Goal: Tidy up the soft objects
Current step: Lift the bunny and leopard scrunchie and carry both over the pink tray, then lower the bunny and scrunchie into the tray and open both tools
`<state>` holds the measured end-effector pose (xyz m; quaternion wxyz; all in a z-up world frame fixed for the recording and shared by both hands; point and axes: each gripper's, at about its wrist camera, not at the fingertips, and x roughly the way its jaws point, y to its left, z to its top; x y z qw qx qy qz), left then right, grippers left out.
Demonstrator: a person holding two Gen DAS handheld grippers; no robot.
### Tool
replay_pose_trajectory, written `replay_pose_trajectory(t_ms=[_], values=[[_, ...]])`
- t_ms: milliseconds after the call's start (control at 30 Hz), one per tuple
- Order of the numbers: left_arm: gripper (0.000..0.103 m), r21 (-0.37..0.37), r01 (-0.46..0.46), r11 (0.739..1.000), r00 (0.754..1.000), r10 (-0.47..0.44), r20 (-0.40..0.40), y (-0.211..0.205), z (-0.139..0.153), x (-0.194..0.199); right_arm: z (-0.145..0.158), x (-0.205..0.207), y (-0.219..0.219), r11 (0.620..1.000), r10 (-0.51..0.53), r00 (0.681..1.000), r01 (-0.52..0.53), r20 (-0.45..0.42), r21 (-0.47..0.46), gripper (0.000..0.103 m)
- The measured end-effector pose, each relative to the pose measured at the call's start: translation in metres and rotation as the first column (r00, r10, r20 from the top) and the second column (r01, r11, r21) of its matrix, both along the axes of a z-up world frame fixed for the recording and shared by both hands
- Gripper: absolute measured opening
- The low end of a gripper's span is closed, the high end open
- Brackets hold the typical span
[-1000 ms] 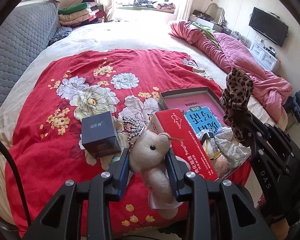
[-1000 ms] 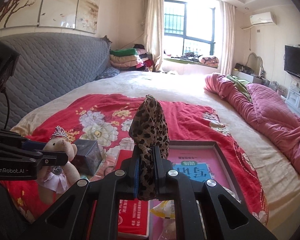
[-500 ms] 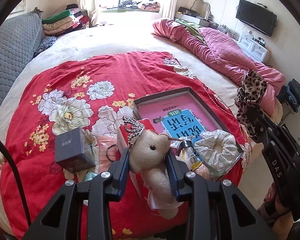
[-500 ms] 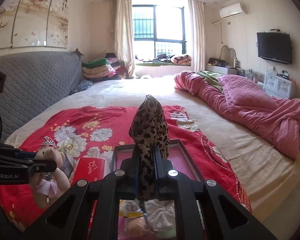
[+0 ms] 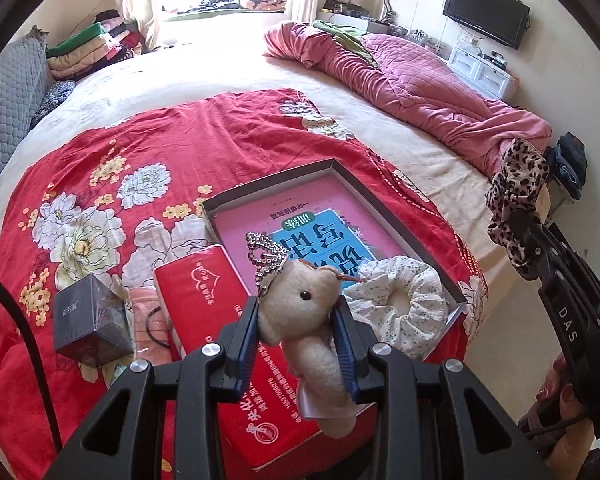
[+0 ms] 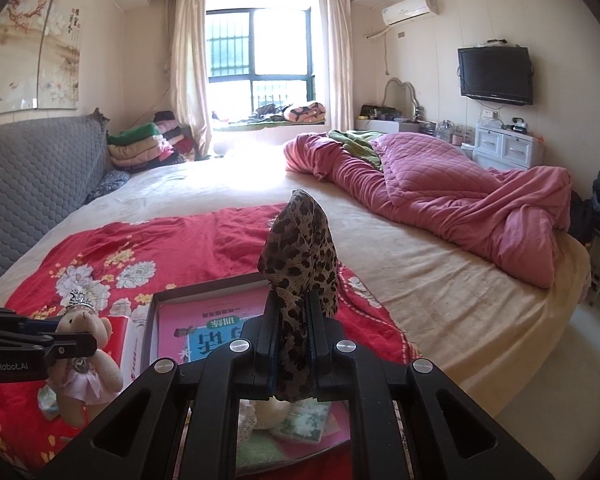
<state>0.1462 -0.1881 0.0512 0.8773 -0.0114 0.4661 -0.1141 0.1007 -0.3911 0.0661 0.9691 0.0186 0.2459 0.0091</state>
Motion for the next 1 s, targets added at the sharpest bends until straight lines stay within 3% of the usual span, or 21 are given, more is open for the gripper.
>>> replay_pose_trajectory(t_ms=[467, 1000], values=[[0.035, -0.005, 0.103, 0.995, 0.993, -0.103, -0.052, -0.052, -0.036, 0.024, -0.019, 0.008, -0.018, 0.997, -0.067, 0.996, 0.065, -0.065, -0.045, 0.011], [0.036, 0.017, 0.077, 0.997, 0.992, -0.075, -0.105, -0.049, -0.069, 0.050, -0.065, 0.032, -0.005, 0.998, -0.006, 0.972, -0.010, -0.233, -0.067, 0.011]])
